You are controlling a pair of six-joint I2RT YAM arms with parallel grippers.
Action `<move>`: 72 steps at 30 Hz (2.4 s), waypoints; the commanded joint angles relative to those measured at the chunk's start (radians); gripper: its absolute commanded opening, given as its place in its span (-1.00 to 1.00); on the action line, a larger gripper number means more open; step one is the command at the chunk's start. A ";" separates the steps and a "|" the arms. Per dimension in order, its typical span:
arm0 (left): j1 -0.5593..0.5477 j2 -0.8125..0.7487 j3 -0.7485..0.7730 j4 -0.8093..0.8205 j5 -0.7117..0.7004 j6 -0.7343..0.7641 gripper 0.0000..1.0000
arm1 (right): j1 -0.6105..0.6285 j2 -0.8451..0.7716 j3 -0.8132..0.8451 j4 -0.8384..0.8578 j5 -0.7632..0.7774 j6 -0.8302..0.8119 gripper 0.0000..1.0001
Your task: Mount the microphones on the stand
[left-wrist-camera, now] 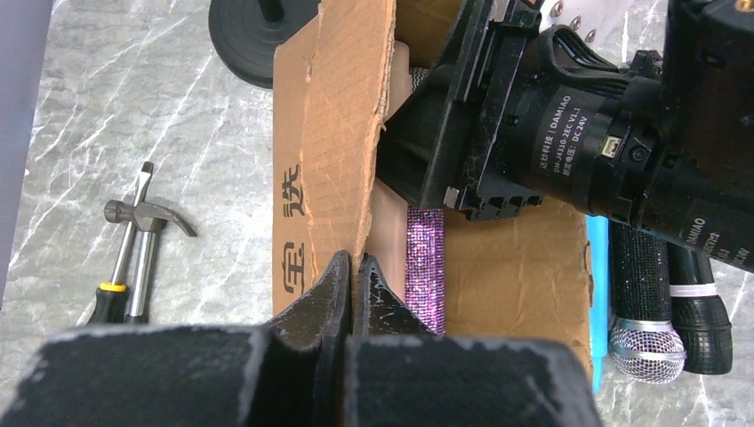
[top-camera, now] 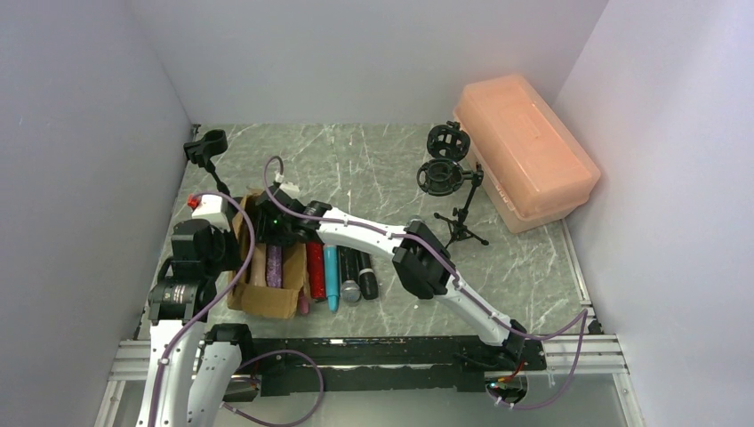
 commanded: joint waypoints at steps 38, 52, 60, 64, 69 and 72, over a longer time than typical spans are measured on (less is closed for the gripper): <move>0.000 -0.064 -0.044 0.176 -0.121 0.117 -1.00 | -0.279 -0.728 -0.684 -0.247 -0.049 -0.411 -0.77; 0.000 -0.069 -0.035 0.166 -0.107 0.116 -1.00 | -0.358 -0.693 -0.896 -0.218 0.059 -0.480 -0.67; 0.000 -0.062 -0.029 0.161 -0.091 0.093 -1.00 | -0.356 -0.609 -0.869 -0.232 0.196 -0.488 -0.27; 0.000 -0.063 -0.023 0.158 -0.090 0.093 -1.00 | -0.352 -0.604 -0.856 -0.243 0.219 -0.476 -0.17; 0.000 -0.068 -0.024 0.160 -0.093 0.086 -1.00 | -0.305 -0.648 -0.764 -0.306 0.274 -0.431 0.41; 0.000 -0.070 -0.029 0.167 -0.101 0.086 -1.00 | -0.255 -0.701 -0.684 -0.315 0.280 -0.377 0.55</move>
